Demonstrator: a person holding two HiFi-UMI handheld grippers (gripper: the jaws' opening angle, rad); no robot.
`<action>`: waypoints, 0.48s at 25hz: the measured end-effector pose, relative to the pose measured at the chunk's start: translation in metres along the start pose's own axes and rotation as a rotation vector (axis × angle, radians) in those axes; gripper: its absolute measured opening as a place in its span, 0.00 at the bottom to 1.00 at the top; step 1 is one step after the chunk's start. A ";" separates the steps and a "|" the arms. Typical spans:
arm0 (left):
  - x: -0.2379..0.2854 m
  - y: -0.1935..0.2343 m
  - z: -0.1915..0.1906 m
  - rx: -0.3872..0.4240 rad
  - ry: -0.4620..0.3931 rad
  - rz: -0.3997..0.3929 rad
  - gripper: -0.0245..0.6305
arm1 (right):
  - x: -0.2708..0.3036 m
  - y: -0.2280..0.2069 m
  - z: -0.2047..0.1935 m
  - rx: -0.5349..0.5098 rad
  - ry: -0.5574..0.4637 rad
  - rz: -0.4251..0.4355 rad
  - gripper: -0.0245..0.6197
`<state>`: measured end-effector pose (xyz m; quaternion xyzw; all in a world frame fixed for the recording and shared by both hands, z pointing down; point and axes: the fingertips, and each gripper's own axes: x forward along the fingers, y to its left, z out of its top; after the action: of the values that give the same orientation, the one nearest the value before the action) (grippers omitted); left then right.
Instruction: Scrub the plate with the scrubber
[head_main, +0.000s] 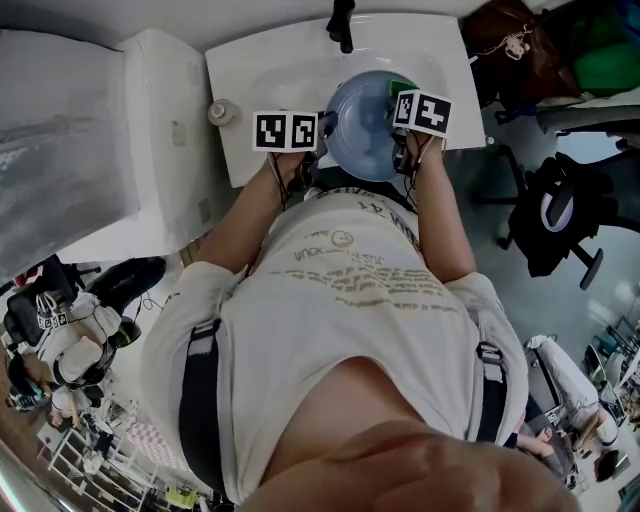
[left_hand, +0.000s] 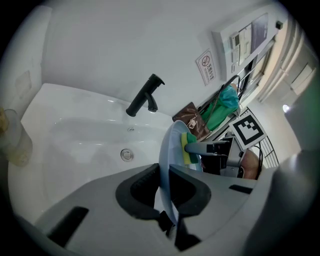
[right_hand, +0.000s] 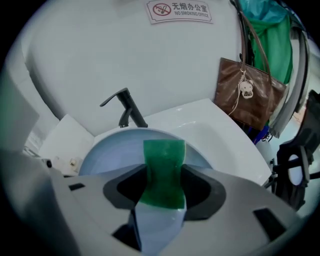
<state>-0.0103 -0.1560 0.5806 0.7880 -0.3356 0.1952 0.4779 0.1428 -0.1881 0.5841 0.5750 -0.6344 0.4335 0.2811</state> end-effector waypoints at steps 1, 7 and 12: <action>0.000 0.001 0.000 0.002 0.001 0.000 0.09 | 0.001 0.003 0.002 0.015 -0.001 0.016 0.36; -0.002 0.005 -0.001 -0.004 0.004 0.005 0.09 | 0.008 0.018 0.006 0.010 0.029 0.027 0.36; -0.003 0.007 -0.003 -0.012 0.006 0.006 0.09 | 0.008 0.048 0.010 -0.071 0.012 0.062 0.36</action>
<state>-0.0173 -0.1545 0.5849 0.7837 -0.3375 0.1970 0.4829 0.0957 -0.2027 0.5758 0.5421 -0.6652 0.4227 0.2914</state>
